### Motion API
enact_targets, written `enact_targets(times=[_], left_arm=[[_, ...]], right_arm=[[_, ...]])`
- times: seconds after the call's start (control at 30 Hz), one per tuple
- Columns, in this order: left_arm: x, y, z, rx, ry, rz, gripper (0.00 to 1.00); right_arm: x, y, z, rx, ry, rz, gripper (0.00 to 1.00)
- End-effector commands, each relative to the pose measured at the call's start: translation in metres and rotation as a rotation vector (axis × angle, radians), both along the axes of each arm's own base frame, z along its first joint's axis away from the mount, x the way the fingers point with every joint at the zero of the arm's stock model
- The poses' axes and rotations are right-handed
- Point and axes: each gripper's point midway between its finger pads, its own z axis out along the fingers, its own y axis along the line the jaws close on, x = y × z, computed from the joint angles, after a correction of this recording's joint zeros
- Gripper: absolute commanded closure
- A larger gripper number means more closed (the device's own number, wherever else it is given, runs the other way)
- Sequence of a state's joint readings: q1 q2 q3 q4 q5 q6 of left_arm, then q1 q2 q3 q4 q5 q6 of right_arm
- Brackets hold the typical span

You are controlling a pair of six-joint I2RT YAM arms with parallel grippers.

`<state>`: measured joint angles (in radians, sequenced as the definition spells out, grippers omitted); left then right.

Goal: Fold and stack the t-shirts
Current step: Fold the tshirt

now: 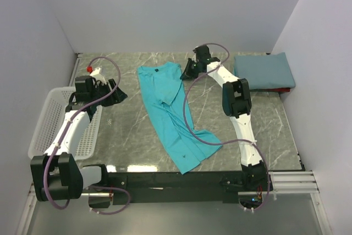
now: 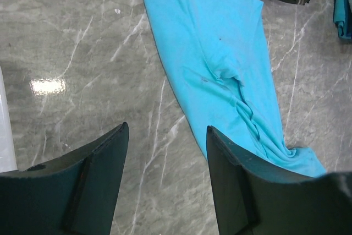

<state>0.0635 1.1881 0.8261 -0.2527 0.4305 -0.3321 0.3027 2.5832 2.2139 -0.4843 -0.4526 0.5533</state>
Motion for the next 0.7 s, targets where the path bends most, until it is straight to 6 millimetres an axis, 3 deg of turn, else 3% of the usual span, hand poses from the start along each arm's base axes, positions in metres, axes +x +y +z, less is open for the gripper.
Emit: enact_targets(times=[0.0,0.1,0.2,0.23,0.4,0.47,0.5,0.57,0.6,0.63,0.67], left_arm=[[0.008,-0.003,0.024,0.004,-0.090,-0.039,0.36],[0.006,-0.005,0.026,0.001,-0.101,-0.052,0.36],[0.005,-0.008,0.025,-0.006,-0.104,-0.070,0.36],[0.004,-0.010,0.026,-0.013,-0.107,-0.084,0.36],[0.003,-0.024,0.019,-0.063,-0.083,-0.170,0.36],[-0.001,-0.036,0.020,-0.111,-0.084,-0.247,0.35],[-0.004,-0.041,0.021,-0.138,-0.081,-0.281,0.35],[-0.008,-0.054,0.017,-0.188,-0.063,-0.350,0.33],[-0.010,-0.060,0.018,-0.203,-0.056,-0.379,0.33],[-0.015,-0.072,0.013,-0.199,-0.036,-0.420,0.33],[-0.023,-0.083,0.008,-0.191,-0.004,-0.455,0.33]], right_arm=[[0.005,0.005,0.005,-0.025,-0.018,-0.012,0.96],[0.014,0.003,0.010,-0.018,-0.041,-0.020,1.00],[0.035,-0.010,0.025,-0.026,-0.103,-0.059,1.00],[0.047,-0.016,0.039,-0.021,-0.147,-0.079,1.00],[0.099,-0.083,0.061,-0.104,-0.294,-0.237,1.00],[0.107,-0.097,0.067,-0.104,-0.324,-0.253,0.94],[0.108,-0.101,0.071,-0.109,-0.341,-0.240,0.78],[0.108,-0.119,0.070,-0.136,-0.344,-0.245,0.61],[0.106,-0.124,0.085,-0.158,-0.380,-0.229,0.58],[0.102,-0.137,0.076,-0.192,-0.361,-0.240,0.57],[0.098,-0.141,0.096,-0.204,-0.392,-0.238,0.55]])
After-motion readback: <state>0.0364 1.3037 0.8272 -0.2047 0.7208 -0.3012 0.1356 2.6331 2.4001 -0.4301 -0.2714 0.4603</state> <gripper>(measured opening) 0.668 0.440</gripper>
